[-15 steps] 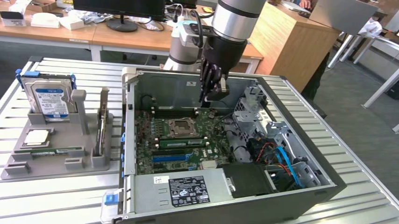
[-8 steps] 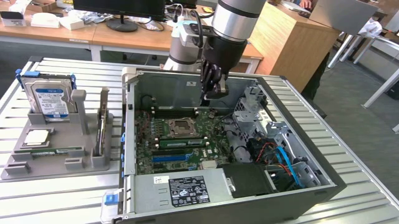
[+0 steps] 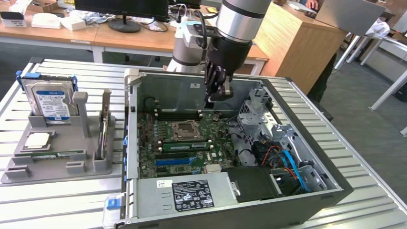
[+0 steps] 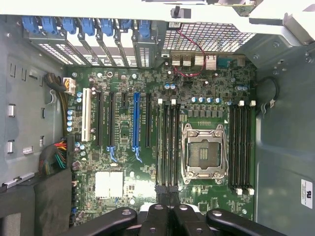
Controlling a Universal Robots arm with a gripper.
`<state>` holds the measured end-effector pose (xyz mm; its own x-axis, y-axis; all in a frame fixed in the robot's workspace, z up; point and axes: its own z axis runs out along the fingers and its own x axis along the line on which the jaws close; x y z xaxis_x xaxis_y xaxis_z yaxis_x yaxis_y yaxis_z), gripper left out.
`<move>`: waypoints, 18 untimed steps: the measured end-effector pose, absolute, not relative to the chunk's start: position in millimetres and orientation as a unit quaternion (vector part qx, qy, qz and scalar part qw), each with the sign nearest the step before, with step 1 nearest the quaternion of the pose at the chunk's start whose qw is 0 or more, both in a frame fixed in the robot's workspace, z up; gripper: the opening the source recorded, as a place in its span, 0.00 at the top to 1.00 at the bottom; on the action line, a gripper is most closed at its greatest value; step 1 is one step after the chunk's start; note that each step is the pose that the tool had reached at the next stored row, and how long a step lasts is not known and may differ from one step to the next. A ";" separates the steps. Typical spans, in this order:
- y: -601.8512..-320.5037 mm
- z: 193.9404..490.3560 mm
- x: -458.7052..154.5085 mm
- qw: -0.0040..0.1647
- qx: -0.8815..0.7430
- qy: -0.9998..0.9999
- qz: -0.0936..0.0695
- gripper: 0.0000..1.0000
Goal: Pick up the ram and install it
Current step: 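Press down the ram until it locks into place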
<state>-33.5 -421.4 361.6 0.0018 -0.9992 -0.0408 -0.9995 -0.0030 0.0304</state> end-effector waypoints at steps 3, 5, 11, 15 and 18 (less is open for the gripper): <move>-421.4 361.6 -32.3 0.004 -0.708 0.706 0.025 0.90; -421.4 361.6 -30.6 0.004 -0.708 0.706 0.025 0.90; -421.4 361.6 -22.1 0.004 -0.708 0.706 0.025 0.90; -421.4 361.6 -14.4 0.004 -0.708 0.706 0.025 0.90; -421.4 361.6 -8.1 0.004 -0.708 0.706 0.025 0.90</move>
